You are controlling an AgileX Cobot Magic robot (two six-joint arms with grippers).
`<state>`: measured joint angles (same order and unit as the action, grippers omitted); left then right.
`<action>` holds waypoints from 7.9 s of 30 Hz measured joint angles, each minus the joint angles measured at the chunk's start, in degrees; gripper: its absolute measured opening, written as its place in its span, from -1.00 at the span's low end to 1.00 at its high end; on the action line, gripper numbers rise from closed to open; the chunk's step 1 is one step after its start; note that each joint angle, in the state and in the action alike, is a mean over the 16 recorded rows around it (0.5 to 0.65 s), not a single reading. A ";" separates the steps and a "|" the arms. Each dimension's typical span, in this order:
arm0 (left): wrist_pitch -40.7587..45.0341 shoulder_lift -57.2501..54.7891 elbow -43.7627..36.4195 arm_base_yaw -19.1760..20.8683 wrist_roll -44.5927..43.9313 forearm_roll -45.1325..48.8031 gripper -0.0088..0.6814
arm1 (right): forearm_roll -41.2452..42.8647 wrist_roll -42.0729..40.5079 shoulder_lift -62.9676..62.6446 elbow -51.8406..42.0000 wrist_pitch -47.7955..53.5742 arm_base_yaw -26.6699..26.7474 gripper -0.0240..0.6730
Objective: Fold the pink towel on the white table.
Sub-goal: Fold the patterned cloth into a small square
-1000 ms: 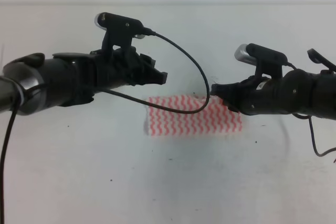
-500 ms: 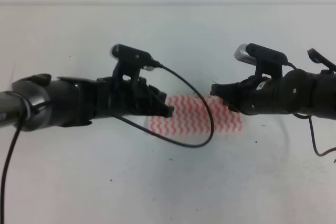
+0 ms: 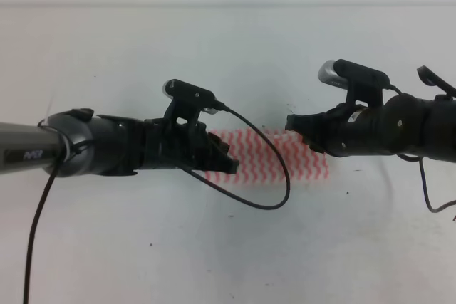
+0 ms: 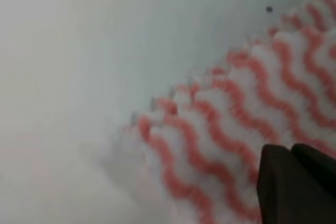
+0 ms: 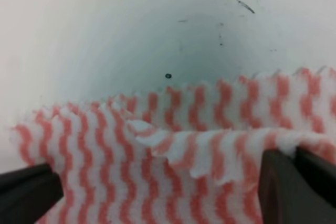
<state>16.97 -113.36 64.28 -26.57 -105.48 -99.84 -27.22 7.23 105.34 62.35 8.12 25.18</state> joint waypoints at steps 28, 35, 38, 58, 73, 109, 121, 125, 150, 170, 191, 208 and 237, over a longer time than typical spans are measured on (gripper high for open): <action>-0.25 -0.57 2.67 -0.01 -4.20 -0.19 -0.99 | -0.02 0.14 0.63 0.02 -2.33 0.00 -0.98; -0.90 -0.55 2.99 0.00 -5.02 -0.19 -0.99 | -0.08 0.22 1.21 0.03 -2.61 -0.01 -0.98; -1.90 -0.52 3.60 0.04 -5.22 -0.19 -0.99 | -0.10 0.20 1.38 0.03 -2.60 0.00 -0.98; -7.27 -1.96 7.28 0.37 -4.87 -0.24 -0.99 | -0.13 0.21 1.41 0.04 -2.85 -0.14 -0.98; -3.73 -2.68 7.29 0.49 -4.29 -0.28 -0.99 | -0.20 0.20 1.46 0.03 -3.09 -1.19 -0.98; 12.98 -2.84 7.26 0.49 -0.30 1.52 -0.99 | -0.08 0.09 1.41 0.04 -5.46 -1.53 -0.98; 16.18 -4.31 7.24 0.52 -0.56 1.25 -0.99 | 0.36 0.05 1.49 0.02 -5.77 -1.73 -0.98; 17.32 -5.34 7.27 0.54 -1.24 0.78 -0.99 | 0.49 0.03 1.48 0.03 -5.85 -1.73 -0.98; 17.92 -9.94 9.54 0.53 -3.82 -0.26 -0.99 | 0.72 0.03 1.42 0.04 -6.95 -1.74 -0.97; 17.88 -10.22 9.54 0.52 -3.91 -0.26 -0.99 | 1.20 0.01 1.33 0.06 -14.52 -1.82 -0.20; 21.17 -6.43 9.66 -0.39 -2.38 -0.33 -0.99 | 4.75 -2.74 -2.11 1.54 -0.94 -5.49 -0.88; 12.58 -9.22 15.95 -7.23 -0.01 -0.10 -0.99 | 9.07 -2.56 -11.71 4.56 12.83 -12.43 -0.98; 15.43 -13.34 19.36 -9.57 20.00 26.82 -0.99 | 8.86 -2.59 -13.82 4.57 13.52 -13.10 -0.98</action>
<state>32.40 -126.70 83.64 -36.14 -85.49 -73.02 -18.35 4.64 91.53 66.93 21.64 12.08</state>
